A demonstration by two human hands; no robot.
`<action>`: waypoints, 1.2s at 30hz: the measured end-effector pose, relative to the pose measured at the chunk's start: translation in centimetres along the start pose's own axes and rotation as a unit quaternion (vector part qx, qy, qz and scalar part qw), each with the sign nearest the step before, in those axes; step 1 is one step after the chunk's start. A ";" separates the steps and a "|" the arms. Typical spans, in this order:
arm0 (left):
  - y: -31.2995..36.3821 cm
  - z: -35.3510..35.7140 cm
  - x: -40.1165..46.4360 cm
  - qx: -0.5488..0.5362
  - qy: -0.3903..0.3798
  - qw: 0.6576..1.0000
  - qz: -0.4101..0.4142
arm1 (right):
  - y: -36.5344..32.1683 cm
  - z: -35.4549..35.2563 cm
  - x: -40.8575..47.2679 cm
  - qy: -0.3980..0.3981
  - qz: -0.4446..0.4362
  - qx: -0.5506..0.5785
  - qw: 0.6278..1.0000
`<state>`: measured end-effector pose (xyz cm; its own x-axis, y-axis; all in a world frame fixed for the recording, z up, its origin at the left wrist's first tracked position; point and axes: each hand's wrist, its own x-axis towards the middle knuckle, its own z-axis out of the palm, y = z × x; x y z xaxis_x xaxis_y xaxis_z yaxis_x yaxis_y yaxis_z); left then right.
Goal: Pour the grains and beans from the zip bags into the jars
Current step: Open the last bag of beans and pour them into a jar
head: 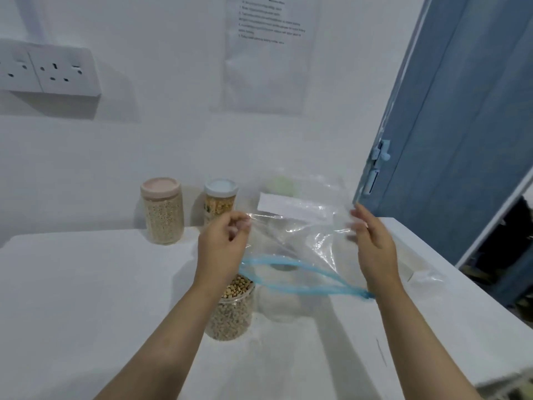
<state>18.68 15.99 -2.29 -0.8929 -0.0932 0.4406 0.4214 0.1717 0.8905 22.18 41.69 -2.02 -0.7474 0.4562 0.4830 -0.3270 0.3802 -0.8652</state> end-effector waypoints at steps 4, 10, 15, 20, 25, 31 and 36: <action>0.9 3.5 1.3 -0.272 0.047 0.930 -0.243 | 1.8 -3.9 -0.3 -0.045 0.020 0.072 0.996; 4.7 10.2 2.7 -0.580 0.038 0.776 -0.245 | 1.3 -7.0 3.6 0.010 -0.121 -0.025 0.992; 5.1 15.8 3.9 -0.085 0.147 0.985 -0.034 | 0.3 -9.3 8.6 -0.046 -0.104 0.159 0.981; 5.6 17.8 4.0 -0.071 0.193 0.976 0.076 | 1.3 -11.3 11.8 -0.122 -0.027 0.186 0.975; 6.4 19.2 2.7 -0.137 0.109 0.982 0.068 | 4.7 -12.8 13.7 -0.126 0.057 0.175 0.975; 2.1 21.1 -0.7 -0.088 -0.051 0.992 -0.078 | 8.8 -13.1 15.2 -0.086 0.202 0.247 0.944; 0.7 21.8 -1.6 0.020 -0.035 0.985 -0.167 | 11.9 -13.1 15.7 -0.178 0.257 0.132 0.941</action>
<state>16.96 37.61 -4.81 -0.9900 -0.0842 0.1131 0.0964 0.1806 0.9788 14.13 63.90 -2.94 -0.9768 0.2095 -0.0436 0.0334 -0.0518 -0.9981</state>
